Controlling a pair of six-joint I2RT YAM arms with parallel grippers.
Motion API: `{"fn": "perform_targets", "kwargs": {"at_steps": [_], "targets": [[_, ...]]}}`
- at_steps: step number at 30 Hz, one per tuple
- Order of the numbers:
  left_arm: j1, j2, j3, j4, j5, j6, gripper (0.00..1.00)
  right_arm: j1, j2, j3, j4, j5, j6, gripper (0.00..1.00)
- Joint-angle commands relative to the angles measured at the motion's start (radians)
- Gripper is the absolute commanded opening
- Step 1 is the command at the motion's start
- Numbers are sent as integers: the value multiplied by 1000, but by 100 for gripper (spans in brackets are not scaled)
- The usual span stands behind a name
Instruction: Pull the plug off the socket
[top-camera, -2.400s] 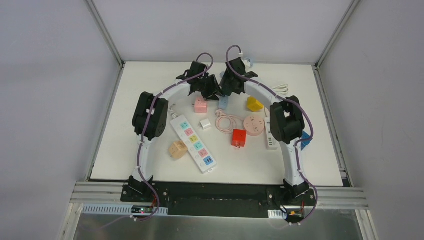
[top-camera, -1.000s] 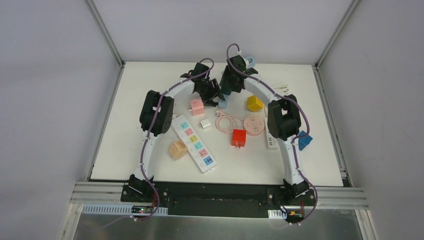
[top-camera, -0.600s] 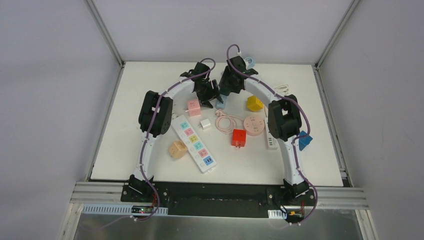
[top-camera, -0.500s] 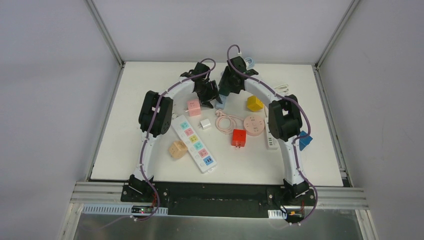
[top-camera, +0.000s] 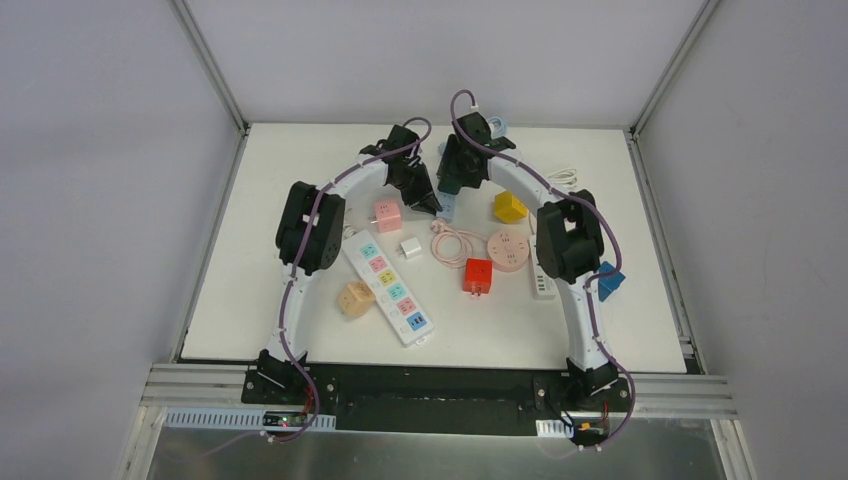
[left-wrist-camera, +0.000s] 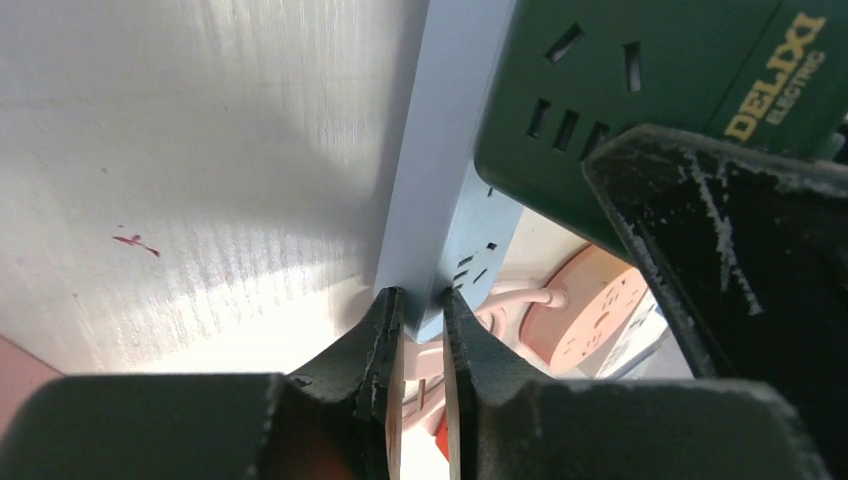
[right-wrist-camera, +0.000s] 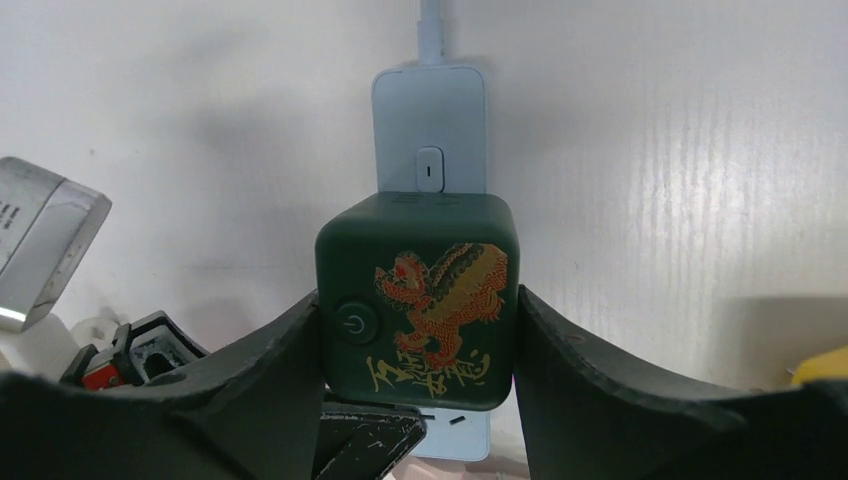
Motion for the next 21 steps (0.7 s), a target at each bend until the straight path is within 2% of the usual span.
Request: {"fn": "perform_targets", "kwargs": {"at_steps": [1,3,7,12,14,15,16,18,20,21], "targets": [[-15,1,-44,-18,-5,-49,11,40,-88,82,-28,-21,-1,0],[-15,8,-47,-22,-5,-60,10,39,-106,68,-14,-58,5,0],[-15,18,-46,-56,-27,-67,9,19,-152,22,61,-257,73,0],[-15,32,-52,-76,-27,-75,9,-24,-167,8,105,-412,158,0],[-15,42,-47,-69,-11,-83,9,-43,-185,-47,193,-509,194,0],[-14,48,-38,-68,-6,-85,9,-47,-203,-101,266,-509,194,0],[-14,53,-31,-69,-2,-86,9,-50,-220,-148,340,-605,235,0],[-15,60,-22,-69,2,-87,9,-49,-226,-191,378,-606,232,0],[-15,66,-17,-70,3,-91,9,-31,-217,-164,287,-507,232,0],[-14,70,-15,-70,6,-94,9,-16,-212,-150,238,-436,118,0]]}}
